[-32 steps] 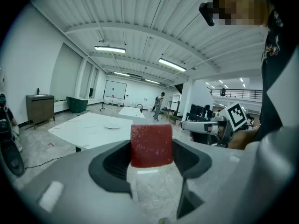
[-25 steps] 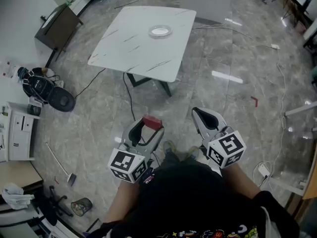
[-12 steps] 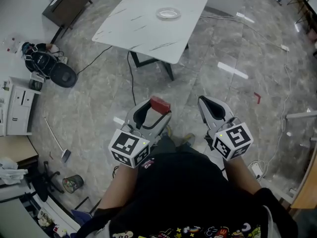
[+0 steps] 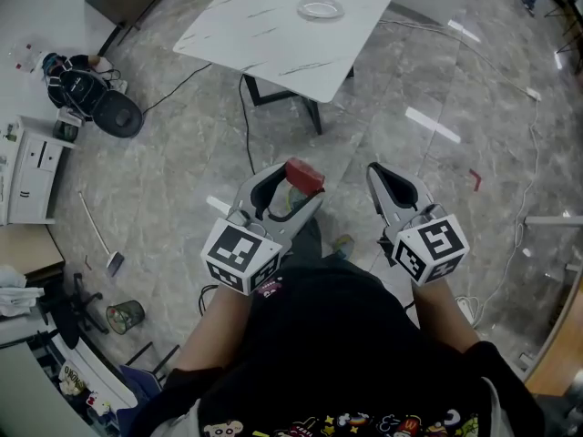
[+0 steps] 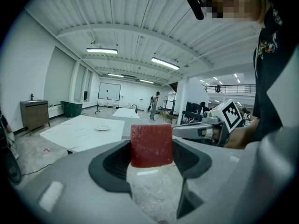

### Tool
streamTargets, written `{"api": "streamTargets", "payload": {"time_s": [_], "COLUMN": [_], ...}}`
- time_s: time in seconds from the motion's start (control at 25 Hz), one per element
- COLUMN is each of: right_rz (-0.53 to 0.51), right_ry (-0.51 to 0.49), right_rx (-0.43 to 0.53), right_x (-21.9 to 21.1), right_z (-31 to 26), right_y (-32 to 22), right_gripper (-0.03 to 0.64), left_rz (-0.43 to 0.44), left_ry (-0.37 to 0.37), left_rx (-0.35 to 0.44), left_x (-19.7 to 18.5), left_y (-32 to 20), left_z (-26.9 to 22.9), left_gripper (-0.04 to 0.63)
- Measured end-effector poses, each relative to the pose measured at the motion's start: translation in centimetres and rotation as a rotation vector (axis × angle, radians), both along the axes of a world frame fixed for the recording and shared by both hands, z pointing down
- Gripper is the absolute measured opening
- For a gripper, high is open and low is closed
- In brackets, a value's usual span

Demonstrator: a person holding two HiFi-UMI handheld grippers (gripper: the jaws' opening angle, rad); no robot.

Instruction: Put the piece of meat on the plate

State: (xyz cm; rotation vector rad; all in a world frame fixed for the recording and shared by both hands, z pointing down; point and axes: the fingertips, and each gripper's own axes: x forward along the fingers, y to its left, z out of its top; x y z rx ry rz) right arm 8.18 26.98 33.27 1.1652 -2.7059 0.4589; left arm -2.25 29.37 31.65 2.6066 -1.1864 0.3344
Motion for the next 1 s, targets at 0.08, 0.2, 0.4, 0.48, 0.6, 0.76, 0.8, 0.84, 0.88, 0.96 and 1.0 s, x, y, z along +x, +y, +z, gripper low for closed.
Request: {"api": "streamTargets", "payload": {"time_s": [0.08, 0.2, 0.4, 0.48, 0.6, 0.76, 0.8, 0.84, 0.88, 0.96, 1.0], "right_rz": [0.008, 0.025, 0.046, 0.059, 0.075, 0.086, 0.088, 0.089, 0.09, 0.092, 0.094], "right_ry": [0.004, 0.011, 0.024, 0.026, 0.02, 0.023, 0.025, 0.026, 0.028, 0.03, 0.031], "right_rx": [-0.002, -0.001, -0.011, -0.021, -0.035, -0.049, -0.051, -0.055, -0.058, -0.062, -0.065], "right_x": [-0.1, -0.5, -1.5, -2.0, -2.8, -3.9, -4.3, -4.7, -5.1, -5.9, -6.4], "right_z": [0.1, 0.2, 0.1, 0.3, 0.5, 0.6, 0.6, 0.7, 0.7, 0.8, 0.8], "right_y": [-0.6, -1.8, -5.0, -6.5, -8.8, -11.6, -12.3, -13.0, -13.8, -15.2, -15.8], "right_gripper": [0.023, 0.023, 0.023, 0.023, 0.023, 0.023, 0.023, 0.023, 0.023, 0.023, 0.023], "left_rz": [0.011, 0.03, 0.063, 0.08, 0.104, 0.132, 0.137, 0.141, 0.144, 0.149, 0.152], "left_ry": [0.002, 0.003, 0.006, 0.008, 0.008, 0.01, 0.01, 0.01, 0.01, 0.009, 0.008], "left_rx": [0.0, -0.002, -0.019, -0.029, -0.044, -0.059, -0.063, -0.068, -0.071, -0.076, -0.078], "left_x": [-0.1, -0.5, -1.3, -1.6, -2.0, -2.5, -2.8, -3.1, -3.5, -4.3, -4.7], "left_y": [-0.8, -2.3, -5.9, -7.6, -9.8, -12.7, -13.5, -14.2, -14.9, -16.2, -16.9], "left_z": [0.1, 0.3, 0.6, 0.8, 1.1, 1.4, 1.5, 1.6, 1.6, 1.7, 1.8], "left_gripper": [0.388, 0.388, 0.388, 0.388, 0.388, 0.387, 0.387, 0.388, 0.388, 0.387, 0.388]}}
